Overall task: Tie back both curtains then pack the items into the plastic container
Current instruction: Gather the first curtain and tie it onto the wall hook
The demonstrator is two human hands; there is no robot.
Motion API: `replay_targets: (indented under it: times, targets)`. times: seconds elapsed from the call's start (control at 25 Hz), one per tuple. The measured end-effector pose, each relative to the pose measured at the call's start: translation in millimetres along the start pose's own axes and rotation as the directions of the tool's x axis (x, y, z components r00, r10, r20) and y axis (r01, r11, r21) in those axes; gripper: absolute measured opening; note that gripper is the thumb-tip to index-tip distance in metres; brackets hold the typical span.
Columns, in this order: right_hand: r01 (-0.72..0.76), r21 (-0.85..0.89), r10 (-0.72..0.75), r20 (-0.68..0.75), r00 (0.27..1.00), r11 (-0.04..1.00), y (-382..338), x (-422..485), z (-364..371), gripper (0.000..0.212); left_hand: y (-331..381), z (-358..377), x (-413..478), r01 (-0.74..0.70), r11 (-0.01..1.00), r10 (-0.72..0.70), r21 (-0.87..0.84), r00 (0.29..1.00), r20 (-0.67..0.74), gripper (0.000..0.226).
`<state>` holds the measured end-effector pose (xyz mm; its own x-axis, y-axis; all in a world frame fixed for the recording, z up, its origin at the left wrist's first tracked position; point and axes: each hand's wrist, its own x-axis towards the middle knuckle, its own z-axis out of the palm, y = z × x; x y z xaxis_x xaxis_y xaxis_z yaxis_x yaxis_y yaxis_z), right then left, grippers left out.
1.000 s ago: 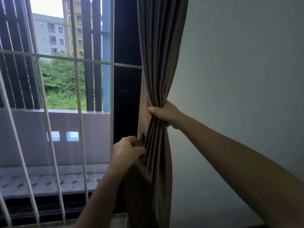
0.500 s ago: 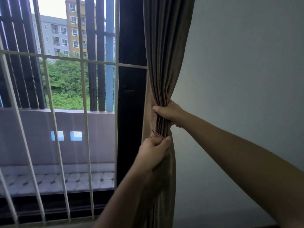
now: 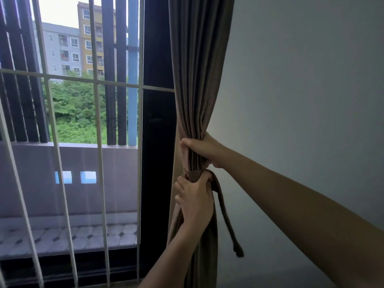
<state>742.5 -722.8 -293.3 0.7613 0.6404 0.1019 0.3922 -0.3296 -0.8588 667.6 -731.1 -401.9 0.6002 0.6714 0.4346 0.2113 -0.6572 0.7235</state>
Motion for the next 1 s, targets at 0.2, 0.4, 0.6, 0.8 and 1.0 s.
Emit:
replay_targets:
  times: [0.2,0.4,0.6,0.8,1.0]
  targets:
    - [-0.006,0.102,-0.005,0.099,0.995,0.995,1,-1,-13,0.070,6,11,4,0.176,0.882,-0.287,-0.437,0.936,-0.202,0.042]
    - [0.002,0.048,-0.002,-0.017,1.000,0.999,13,0,-6,0.084,4,17,28,0.267,0.901,-0.325,-0.343,0.938,-0.122,0.071]
    - [0.040,0.084,-0.054,0.168,0.984,0.996,12,-12,-19,0.062,9,23,28,0.253,0.893,-0.356,-0.372,0.903,-0.239,0.035]
    - [0.143,-0.268,-0.065,0.281,0.958,0.953,51,-21,-58,0.086,0,21,32,0.233,0.905,-0.327,-0.357,0.917,-0.230,0.029]
    - [0.186,-0.764,-0.111,0.149,0.983,0.618,93,-9,-59,0.033,-1,22,25,0.190,0.915,-0.275,-0.356,0.939,-0.205,0.034]
